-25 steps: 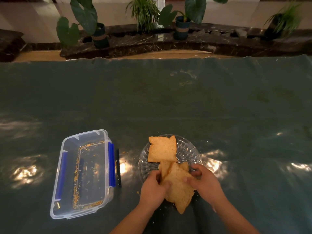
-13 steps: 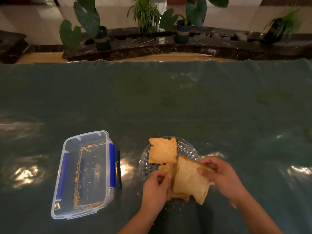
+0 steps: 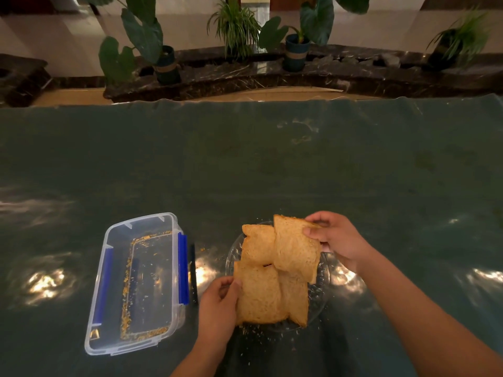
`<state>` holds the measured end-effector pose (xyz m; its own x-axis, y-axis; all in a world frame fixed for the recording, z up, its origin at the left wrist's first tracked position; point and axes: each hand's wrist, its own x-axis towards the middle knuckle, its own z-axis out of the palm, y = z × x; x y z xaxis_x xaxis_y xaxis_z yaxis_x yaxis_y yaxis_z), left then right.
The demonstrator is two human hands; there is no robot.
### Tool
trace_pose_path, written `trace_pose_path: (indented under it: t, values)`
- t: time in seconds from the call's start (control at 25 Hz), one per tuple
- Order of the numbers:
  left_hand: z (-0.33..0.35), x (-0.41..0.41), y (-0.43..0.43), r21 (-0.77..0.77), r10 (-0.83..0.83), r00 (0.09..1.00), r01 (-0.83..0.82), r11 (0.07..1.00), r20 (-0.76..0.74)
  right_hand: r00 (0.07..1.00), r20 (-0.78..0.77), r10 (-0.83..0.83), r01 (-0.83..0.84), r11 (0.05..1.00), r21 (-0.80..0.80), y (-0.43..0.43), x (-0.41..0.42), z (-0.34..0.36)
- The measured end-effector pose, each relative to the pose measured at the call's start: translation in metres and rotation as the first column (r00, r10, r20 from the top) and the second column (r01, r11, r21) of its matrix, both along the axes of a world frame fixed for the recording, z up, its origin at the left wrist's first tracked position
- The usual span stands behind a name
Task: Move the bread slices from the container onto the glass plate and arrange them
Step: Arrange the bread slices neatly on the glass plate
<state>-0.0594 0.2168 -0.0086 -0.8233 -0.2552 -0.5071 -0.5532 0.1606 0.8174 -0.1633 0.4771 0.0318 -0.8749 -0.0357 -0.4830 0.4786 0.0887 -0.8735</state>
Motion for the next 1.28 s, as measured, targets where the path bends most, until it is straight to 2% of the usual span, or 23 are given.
trace_pose_path:
  t: [0.08,0.2,0.28,0.32,0.4,0.44,0.64,0.76,0.96,1.04,1.2,1.28]
  values:
    - [-0.002,0.001,-0.004,-0.012,0.01,1.0,-0.01,1.0,0.002,0.996,0.087,0.036,-0.041,0.997,0.059,-0.005,-0.013,-0.013]
    - [-0.005,0.0,-0.008,-0.001,0.046,0.999,-0.046,0.999,-0.006,0.98,0.171,0.104,-0.152,0.941,0.302,-0.005,-0.027,-0.032]
    - [-0.006,-0.004,-0.01,0.007,0.077,0.997,-0.077,0.997,0.003,0.965,0.159,0.208,-0.26,0.835,0.485,-0.005,-0.03,-0.039]
    - [-0.006,-0.006,-0.011,0.015,0.095,0.996,-0.095,0.995,0.005,0.951,0.141,0.276,-0.305,0.747,0.591,-0.006,-0.03,-0.041]
    - [-0.009,-0.011,-0.012,0.035,0.12,0.993,-0.12,0.992,0.004,0.921,0.09,0.378,-0.315,0.589,0.744,-0.011,-0.026,-0.043]
    - [-0.01,-0.014,-0.012,0.039,0.122,0.992,-0.122,0.992,0.005,0.913,0.06,0.405,-0.296,0.552,0.78,-0.013,-0.021,-0.043]
    - [-0.016,-0.036,-0.013,0.033,0.153,0.988,-0.154,0.987,0.034,0.91,-0.058,0.41,-0.181,0.52,0.835,-0.014,0.012,-0.049]
    - [-0.022,-0.047,-0.013,0.043,0.173,0.982,-0.177,0.983,0.079,0.926,-0.143,0.349,-0.083,0.559,0.825,-0.01,0.033,-0.054]
    - [-0.028,-0.061,-0.01,-0.013,0.134,0.986,-0.134,0.991,0.098,0.911,-0.238,0.338,0.01,0.558,0.83,-0.016,0.023,-0.051]
    - [-0.028,-0.062,-0.006,-0.088,0.065,0.995,-0.059,0.994,0.069,0.91,-0.211,0.358,-0.011,0.529,0.849,-0.028,-0.001,-0.046]
    - [-0.026,-0.06,0.004,-0.195,-0.094,0.995,0.095,0.976,0.016,0.903,0.031,0.429,-0.209,0.375,0.903,-0.05,-0.036,-0.044]
    - [-0.026,-0.061,0.005,-0.192,-0.105,0.994,0.107,0.976,0.022,0.906,0.047,0.421,-0.216,0.363,0.906,-0.056,-0.042,-0.048]
